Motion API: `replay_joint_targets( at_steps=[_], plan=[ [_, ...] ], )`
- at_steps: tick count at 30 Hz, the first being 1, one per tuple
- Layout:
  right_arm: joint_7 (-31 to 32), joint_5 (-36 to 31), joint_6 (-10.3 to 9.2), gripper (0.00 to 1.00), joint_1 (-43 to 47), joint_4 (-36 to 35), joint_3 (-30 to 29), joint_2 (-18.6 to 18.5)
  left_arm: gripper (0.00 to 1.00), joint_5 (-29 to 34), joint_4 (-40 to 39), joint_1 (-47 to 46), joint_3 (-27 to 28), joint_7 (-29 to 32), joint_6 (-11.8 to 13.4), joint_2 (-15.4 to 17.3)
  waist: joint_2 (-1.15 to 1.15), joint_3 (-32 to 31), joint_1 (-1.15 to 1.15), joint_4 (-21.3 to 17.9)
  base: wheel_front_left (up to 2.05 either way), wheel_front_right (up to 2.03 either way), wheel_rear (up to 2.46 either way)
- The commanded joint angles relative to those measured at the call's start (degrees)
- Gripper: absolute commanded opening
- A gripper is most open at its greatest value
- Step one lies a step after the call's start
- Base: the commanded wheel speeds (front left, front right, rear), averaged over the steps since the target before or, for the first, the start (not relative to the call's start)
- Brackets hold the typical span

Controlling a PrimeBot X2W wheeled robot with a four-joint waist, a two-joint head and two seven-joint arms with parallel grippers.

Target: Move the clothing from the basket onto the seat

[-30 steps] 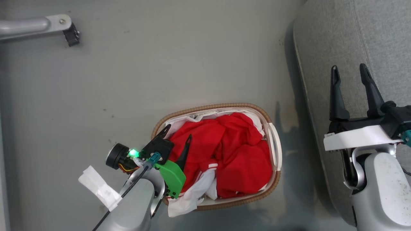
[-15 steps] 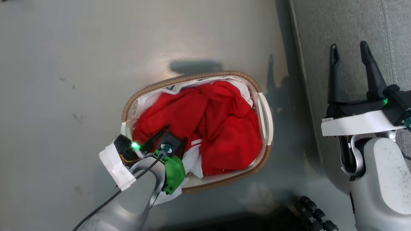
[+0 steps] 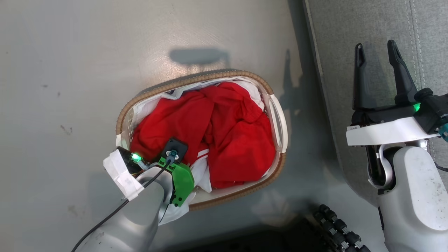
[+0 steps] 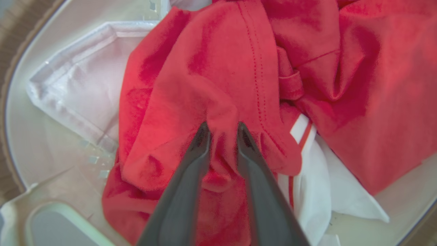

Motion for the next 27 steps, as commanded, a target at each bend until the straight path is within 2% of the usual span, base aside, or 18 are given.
replay_joint_targets(
  at_steps=[1,10,17,27],
  plan=[
    [-0.18,0.01,-0.02,1.0,0.06,0.27,0.02,-0.11,0.0,-0.68,0.01,-0.58,-0.39,0.22,0.15,0.34,0.0,-0.58,-0.01,0.01,0.0,0.0,0.0],
    [-0.18,-1.1,-0.02,1.0,2.12,2.18,-0.43,-0.12,0.0,-3.8,-1.02,2.47,-2.32,-2.74,-0.15,0.33,0.0,-6.68,-0.01,1.57,0.0,0.0,0.0],
    [-0.18,-2.9,-0.02,1.0,5.77,4.5,-1.24,-0.14,0.0,-5.19,-3.58,5.77,-2.46,-4.22,-0.67,0.35,0.0,-15.64,-0.01,4.28,0.0,0.0,0.0],
    [-0.19,-4.67,-0.03,1.0,13.09,7.34,-2.3,-0.15,0.0,-0.82,-17.21,11.0,-1.06,-4.18,-0.54,6.16,0.0,-30.3,-0.01,7.98,0.0,0.0,0.0]
  ],
)
